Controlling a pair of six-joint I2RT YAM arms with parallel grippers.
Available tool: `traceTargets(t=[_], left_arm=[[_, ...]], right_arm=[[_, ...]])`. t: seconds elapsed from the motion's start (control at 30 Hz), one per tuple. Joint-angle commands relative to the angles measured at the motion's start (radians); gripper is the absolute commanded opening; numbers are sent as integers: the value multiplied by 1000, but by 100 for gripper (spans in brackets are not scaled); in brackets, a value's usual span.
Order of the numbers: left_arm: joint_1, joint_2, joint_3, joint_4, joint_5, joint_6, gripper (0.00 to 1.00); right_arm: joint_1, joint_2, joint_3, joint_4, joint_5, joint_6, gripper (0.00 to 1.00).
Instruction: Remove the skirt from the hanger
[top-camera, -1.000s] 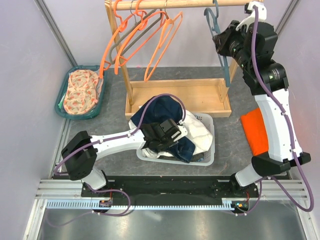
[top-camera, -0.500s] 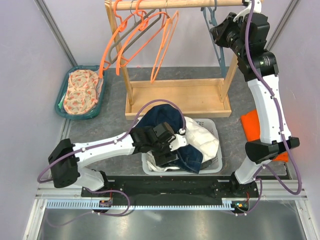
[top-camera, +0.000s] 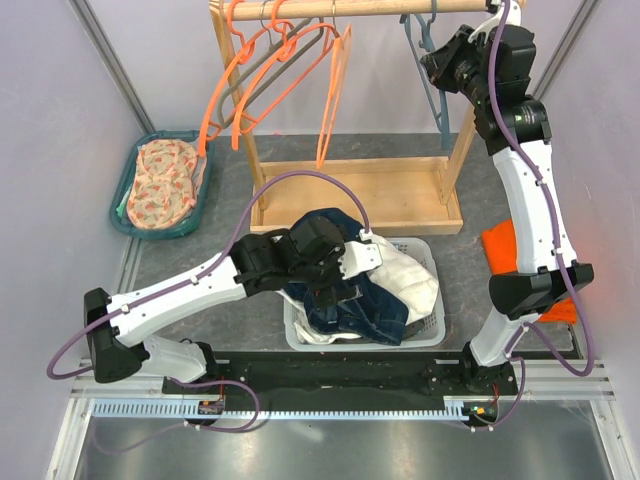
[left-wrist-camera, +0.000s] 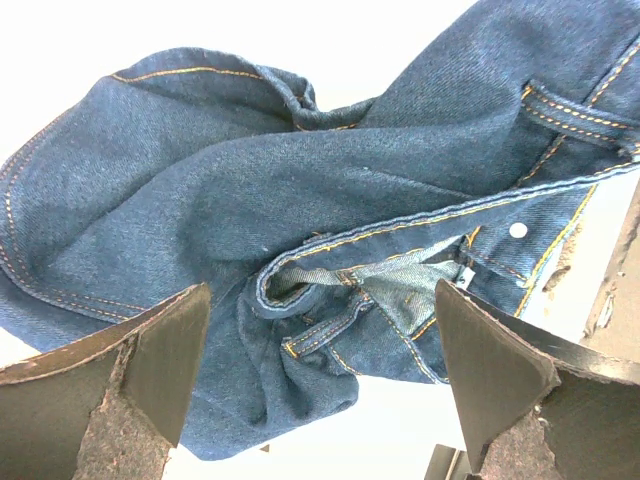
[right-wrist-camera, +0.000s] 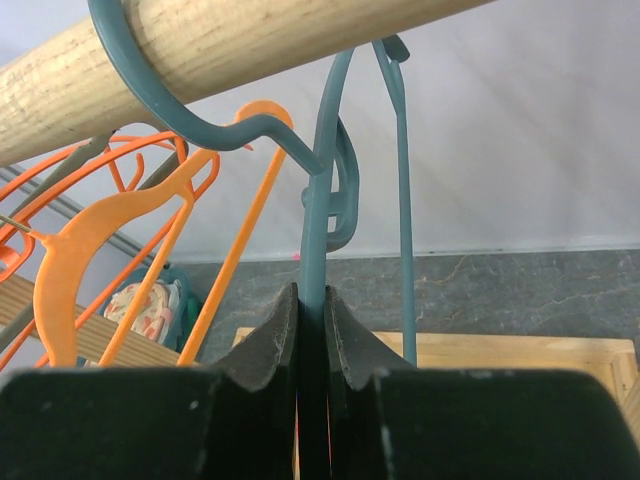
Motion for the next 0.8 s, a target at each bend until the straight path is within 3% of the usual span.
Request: traceTargets(t=[0.0,0.2,0.37,0.57,0.77], left_arm=[[5,-6,18,-22,62,-21,100],[8,89,-126,112,113,-56,100],[81,247,-131,149,104,-68,100],[262,438,-85,208,-36,11,100],[338,501,-96,333,-201,73,99]], right_arm=[[-5,-14,-22,54,-20,8,0],[-5,-22,-21,52,-20,9,0],[-6,-23,-17,52,-20,8,0],[-8,-25,-30,54,-30,16,0],[-8,-24,-57,62,-21,11,0]])
